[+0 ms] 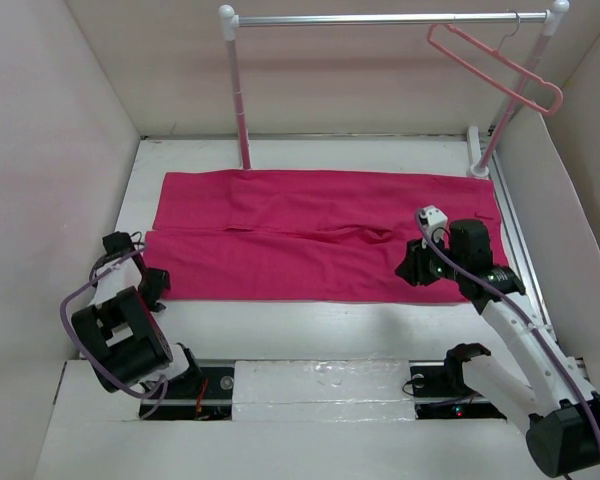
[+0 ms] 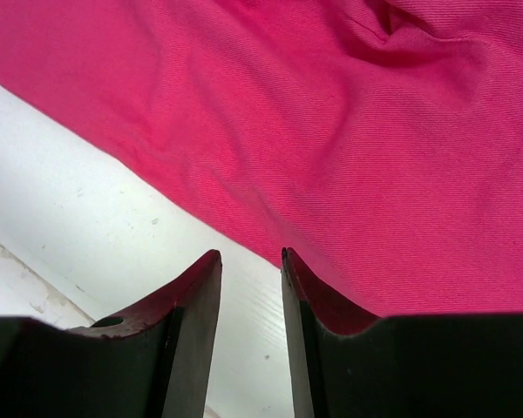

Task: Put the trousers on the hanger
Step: Fold the trousers at the center of the board.

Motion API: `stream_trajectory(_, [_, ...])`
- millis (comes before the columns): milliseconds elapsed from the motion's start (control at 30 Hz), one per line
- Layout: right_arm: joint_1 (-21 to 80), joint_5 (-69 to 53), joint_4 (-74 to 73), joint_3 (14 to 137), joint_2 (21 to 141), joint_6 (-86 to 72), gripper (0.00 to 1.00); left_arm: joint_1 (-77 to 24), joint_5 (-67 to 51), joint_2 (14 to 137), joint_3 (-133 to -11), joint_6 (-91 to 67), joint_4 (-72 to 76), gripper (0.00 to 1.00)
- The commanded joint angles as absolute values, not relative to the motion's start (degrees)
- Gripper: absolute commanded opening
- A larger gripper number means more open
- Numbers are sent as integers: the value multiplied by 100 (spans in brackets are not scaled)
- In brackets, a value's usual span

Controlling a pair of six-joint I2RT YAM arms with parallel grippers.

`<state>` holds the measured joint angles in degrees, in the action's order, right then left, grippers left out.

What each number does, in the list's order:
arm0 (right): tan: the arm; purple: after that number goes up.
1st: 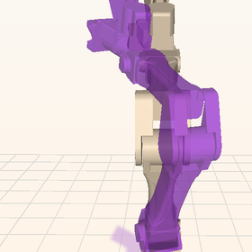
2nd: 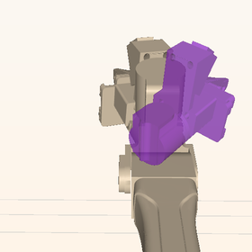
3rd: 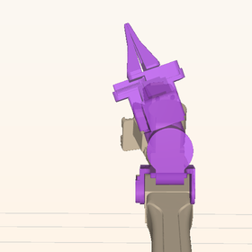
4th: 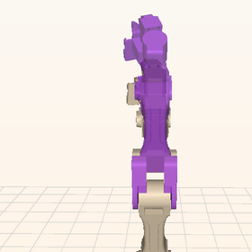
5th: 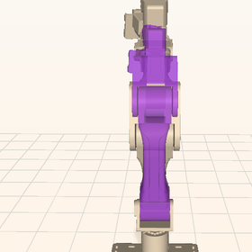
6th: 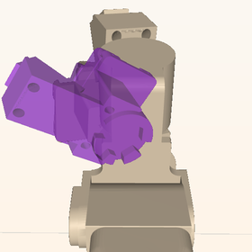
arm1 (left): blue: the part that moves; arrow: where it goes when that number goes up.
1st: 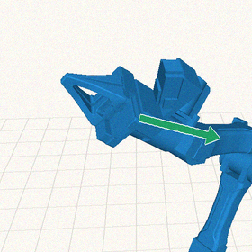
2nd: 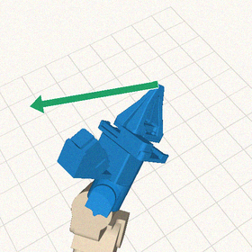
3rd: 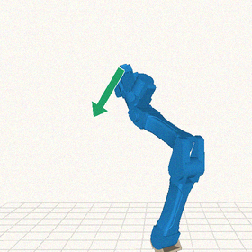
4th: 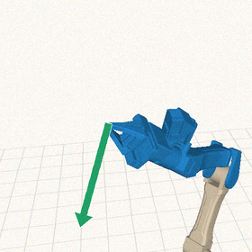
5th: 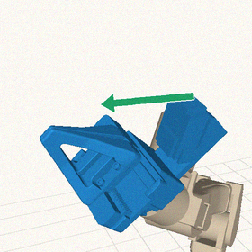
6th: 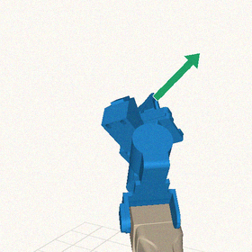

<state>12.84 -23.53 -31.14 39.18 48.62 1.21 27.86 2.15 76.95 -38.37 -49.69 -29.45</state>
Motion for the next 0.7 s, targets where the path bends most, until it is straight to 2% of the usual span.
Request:
stream_trajectory(0, [1284,-2172,-3067,4008,4781,141,40,2813,255,8208,-3490,-5010,-2470,46])
stream_trajectory(67, [1195,-2075,-3120,4104,4807,132,44,2813,255,8253,-3445,-5001,-2295,28])
stream_trajectory(100, [1021,-1839,-3285,4157,4834,97,45,2813,324,8236,-3445,-5001,-2250,16])
stream_trajectory(133, [924,-1759,-3374,4218,4851,53,47,2813,343,8209,-3471,-4975,-2233,0])
stream_trajectory(200, [687,-1583,-3567,4263,4904,18,54,2813,378,8034,-3646,-4790,-2250,0])
stream_trajectory(333, [-418,-1170,-3788,4131,4948,-439,66,2813,343,7270,-3990,-4527,-2320,0])
stream_trajectory(467, [-1219,-871,-3954,4201,5290,-763,67,2698,474,6410,-4253,-4342,-2338,0])
stream_trajectory(667, [-2160,-291,-4183,4719,6309,-1036,62,2575,282,6047,-4509,-4192,-2452,0])
